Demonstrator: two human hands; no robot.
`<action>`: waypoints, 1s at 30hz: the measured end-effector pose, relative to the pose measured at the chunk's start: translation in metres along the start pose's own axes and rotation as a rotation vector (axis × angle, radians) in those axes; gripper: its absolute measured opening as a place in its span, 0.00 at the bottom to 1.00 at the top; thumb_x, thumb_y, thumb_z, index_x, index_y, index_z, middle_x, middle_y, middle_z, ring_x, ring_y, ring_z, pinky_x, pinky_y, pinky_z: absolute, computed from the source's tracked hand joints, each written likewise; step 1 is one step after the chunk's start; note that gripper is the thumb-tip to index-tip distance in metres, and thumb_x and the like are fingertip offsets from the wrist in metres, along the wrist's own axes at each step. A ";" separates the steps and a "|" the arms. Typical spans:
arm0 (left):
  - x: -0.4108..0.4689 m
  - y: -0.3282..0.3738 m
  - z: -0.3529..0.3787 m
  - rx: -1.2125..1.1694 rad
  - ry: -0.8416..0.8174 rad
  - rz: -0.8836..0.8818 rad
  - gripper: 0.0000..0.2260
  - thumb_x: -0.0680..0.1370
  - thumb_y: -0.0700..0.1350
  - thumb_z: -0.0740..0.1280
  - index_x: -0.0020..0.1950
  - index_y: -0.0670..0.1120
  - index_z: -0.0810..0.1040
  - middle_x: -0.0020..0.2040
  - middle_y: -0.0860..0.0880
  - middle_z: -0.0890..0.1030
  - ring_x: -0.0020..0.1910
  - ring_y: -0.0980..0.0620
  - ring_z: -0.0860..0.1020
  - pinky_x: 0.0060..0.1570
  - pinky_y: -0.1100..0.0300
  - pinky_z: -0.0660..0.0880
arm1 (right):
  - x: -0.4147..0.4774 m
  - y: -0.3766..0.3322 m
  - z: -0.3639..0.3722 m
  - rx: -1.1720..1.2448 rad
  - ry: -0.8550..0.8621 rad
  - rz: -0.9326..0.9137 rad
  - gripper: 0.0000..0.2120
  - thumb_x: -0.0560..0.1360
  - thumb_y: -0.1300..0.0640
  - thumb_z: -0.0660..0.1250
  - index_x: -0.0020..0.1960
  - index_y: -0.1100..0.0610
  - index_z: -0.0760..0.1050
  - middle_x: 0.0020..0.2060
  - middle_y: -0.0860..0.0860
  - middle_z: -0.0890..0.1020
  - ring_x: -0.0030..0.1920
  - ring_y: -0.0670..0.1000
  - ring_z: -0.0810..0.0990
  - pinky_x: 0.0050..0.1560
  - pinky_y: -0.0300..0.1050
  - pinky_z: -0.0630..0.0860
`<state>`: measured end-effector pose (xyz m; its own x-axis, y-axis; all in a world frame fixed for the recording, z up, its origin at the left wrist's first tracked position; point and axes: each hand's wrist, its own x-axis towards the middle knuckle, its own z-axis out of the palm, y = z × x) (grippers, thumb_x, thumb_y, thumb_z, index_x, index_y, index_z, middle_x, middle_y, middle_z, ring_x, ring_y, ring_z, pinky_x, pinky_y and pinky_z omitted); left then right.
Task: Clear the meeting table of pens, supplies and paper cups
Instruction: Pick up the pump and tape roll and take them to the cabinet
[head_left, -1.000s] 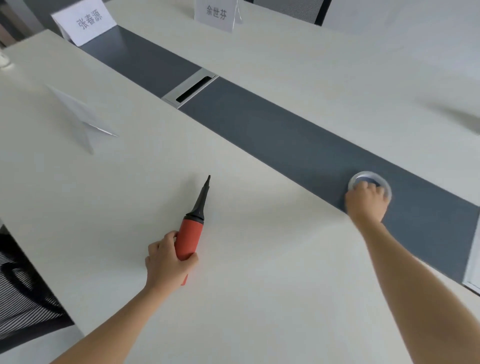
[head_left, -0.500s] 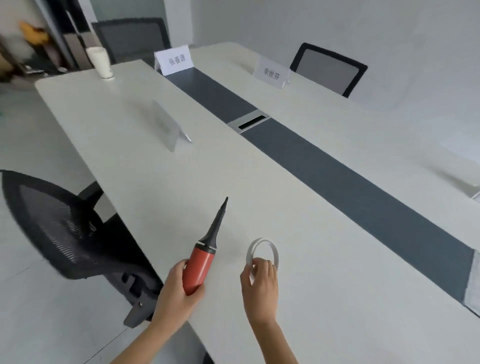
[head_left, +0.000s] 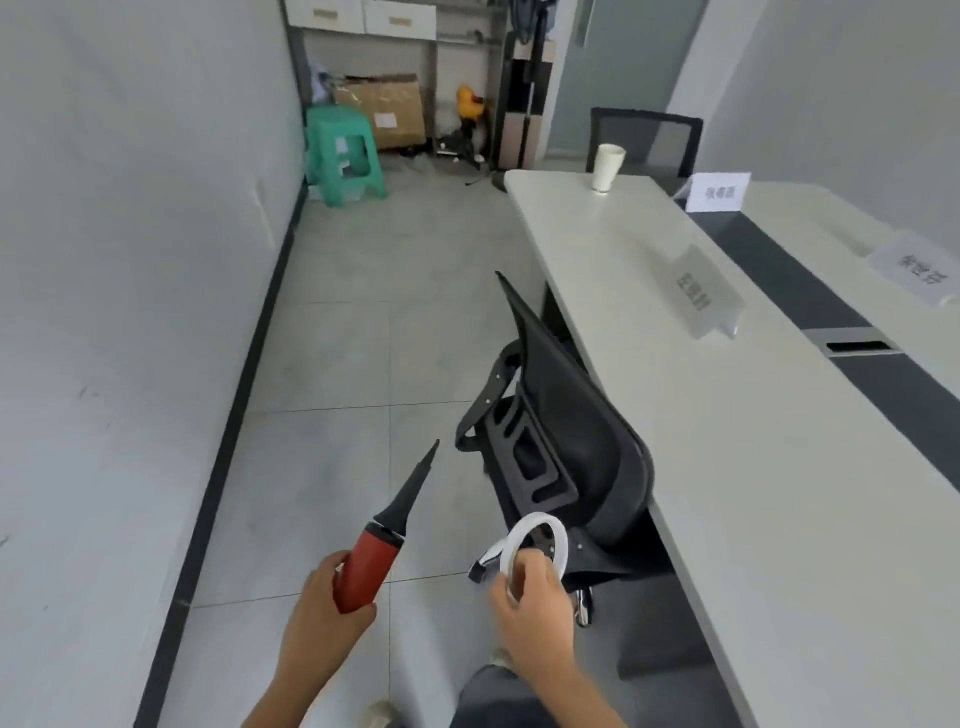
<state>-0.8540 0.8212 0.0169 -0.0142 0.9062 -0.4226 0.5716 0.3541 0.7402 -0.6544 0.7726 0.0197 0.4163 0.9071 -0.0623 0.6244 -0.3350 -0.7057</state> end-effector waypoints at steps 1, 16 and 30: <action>0.000 -0.007 -0.010 -0.038 0.037 -0.028 0.26 0.67 0.37 0.70 0.63 0.48 0.66 0.53 0.45 0.74 0.40 0.43 0.77 0.38 0.54 0.74 | 0.000 -0.010 0.009 -0.029 -0.045 -0.038 0.22 0.71 0.60 0.65 0.32 0.44 0.54 0.29 0.43 0.65 0.29 0.45 0.68 0.28 0.30 0.61; 0.027 -0.051 -0.097 -0.362 0.371 -0.213 0.25 0.72 0.35 0.68 0.66 0.42 0.63 0.42 0.48 0.72 0.31 0.50 0.73 0.29 0.63 0.67 | 0.050 -0.105 0.100 -0.154 -0.346 -0.326 0.06 0.75 0.56 0.61 0.43 0.53 0.65 0.36 0.48 0.71 0.39 0.51 0.73 0.41 0.43 0.73; 0.245 0.043 -0.157 -0.415 0.461 -0.182 0.25 0.74 0.40 0.68 0.68 0.40 0.63 0.50 0.46 0.71 0.37 0.53 0.72 0.42 0.57 0.68 | 0.276 -0.183 0.155 -0.177 -0.281 -0.342 0.05 0.75 0.60 0.62 0.42 0.54 0.68 0.34 0.46 0.70 0.40 0.52 0.74 0.38 0.38 0.69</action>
<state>-0.9612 1.0946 0.0275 -0.4848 0.7968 -0.3607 0.1637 0.4878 0.8575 -0.7560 1.1237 0.0222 -0.0124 0.9985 -0.0536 0.8073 -0.0216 -0.5897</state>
